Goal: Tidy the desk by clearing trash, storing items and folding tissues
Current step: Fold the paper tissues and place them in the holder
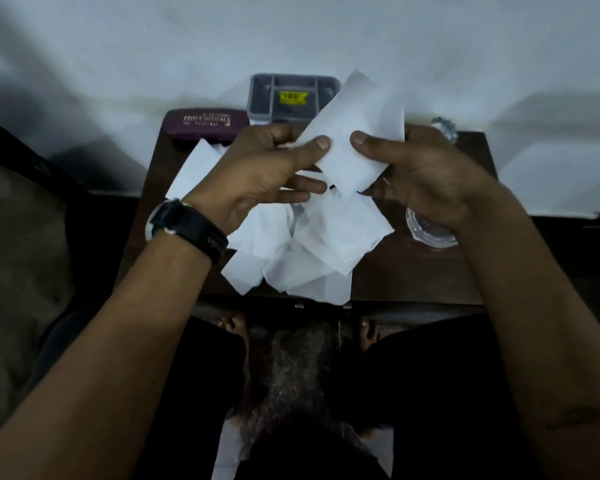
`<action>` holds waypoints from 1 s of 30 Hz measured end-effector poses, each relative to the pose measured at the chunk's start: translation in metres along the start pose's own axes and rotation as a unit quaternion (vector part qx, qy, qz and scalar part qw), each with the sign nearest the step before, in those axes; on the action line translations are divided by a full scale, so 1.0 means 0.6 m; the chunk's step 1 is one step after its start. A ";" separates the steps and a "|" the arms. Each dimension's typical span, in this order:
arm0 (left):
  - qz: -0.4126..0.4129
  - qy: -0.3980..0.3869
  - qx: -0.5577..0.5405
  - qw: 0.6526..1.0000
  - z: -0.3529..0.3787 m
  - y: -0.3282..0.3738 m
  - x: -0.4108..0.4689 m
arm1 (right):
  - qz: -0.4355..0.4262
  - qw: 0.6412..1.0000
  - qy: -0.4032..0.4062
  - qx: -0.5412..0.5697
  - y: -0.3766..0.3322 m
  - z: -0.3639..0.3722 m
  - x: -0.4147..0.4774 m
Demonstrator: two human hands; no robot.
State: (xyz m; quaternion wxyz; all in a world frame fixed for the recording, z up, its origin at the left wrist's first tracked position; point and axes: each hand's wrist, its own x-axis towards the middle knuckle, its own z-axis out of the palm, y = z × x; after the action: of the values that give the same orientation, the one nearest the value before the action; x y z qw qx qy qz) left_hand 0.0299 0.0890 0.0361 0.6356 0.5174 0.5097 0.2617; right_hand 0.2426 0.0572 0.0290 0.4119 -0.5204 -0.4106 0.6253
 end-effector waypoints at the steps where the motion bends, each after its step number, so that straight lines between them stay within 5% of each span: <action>1: -0.007 0.008 -0.018 1.000 0.000 0.001 0.002 | 0.000 1.000 0.002 0.016 0.000 0.000 -0.001; 10: 0.031 0.024 -0.214 0.976 -0.001 0.007 0.014 | 0.020 0.989 0.005 0.143 0.002 0.006 0.004; 14: 0.017 0.002 -0.212 0.977 0.004 0.005 0.014 | 0.018 0.987 0.027 0.158 0.004 0.019 0.005; 22: 0.065 0.091 -0.190 0.975 -0.018 -0.002 0.025 | 0.068 0.978 0.031 0.196 -0.017 0.019 -0.002; 30: 0.051 0.165 -0.188 0.967 -0.019 -0.009 0.033 | -0.034 0.959 0.081 0.269 -0.023 0.003 -0.015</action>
State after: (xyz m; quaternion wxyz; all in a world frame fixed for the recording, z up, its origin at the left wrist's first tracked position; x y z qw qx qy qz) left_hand 0.0253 0.1087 0.0239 0.6139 0.3638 0.5222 0.4670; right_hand 0.2432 0.0533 0.0453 0.5895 -0.4254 -0.2102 0.6537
